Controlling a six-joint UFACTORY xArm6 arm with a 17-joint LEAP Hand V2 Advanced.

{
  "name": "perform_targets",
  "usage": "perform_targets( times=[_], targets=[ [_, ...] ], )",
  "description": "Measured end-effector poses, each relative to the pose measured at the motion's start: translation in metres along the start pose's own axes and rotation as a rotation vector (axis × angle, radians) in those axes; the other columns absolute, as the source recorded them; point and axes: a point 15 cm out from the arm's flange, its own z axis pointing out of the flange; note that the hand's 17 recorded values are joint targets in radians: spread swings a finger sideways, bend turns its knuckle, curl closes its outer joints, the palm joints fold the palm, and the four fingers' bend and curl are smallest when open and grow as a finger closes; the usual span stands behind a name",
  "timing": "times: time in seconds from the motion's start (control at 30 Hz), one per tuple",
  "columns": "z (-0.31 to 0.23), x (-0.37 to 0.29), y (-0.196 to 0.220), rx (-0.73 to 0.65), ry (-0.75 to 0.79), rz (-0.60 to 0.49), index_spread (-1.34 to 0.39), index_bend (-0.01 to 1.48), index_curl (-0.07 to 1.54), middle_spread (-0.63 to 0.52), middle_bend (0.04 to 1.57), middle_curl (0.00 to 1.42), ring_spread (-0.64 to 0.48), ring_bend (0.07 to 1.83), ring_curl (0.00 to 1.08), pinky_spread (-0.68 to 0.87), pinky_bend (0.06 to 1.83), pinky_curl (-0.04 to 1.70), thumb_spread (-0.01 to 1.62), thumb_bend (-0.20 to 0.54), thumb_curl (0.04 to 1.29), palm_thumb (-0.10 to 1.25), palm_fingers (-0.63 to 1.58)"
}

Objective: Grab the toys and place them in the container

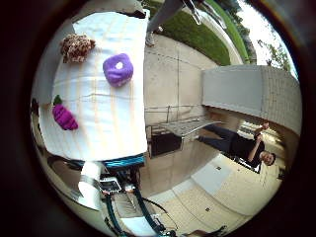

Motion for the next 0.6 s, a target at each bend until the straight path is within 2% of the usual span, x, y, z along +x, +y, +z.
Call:
perform_targets(
  times=[0.27, 0.6],
  targets=[
    [0.053, 0.020, -0.045, -0.020, -0.001, 0.037, -0.20, 0.14, 0.27, 0.04, 0.18, 0.31, 0.27, 0.38, 0.35, 0.41, 0.53, 0.25, 1.20, -0.028, 0.38, 0.62, 0.15],
    [0.106, 0.042, -0.073, -0.034, -0.011, 0.124, -0.14, 0.15, 0.25, 0.05, 0.17, 0.32, 0.28, 0.41, 0.34, 0.43, 0.62, 0.25, 1.17, -0.024, 0.38, 0.62, 0.15]
  ],
)
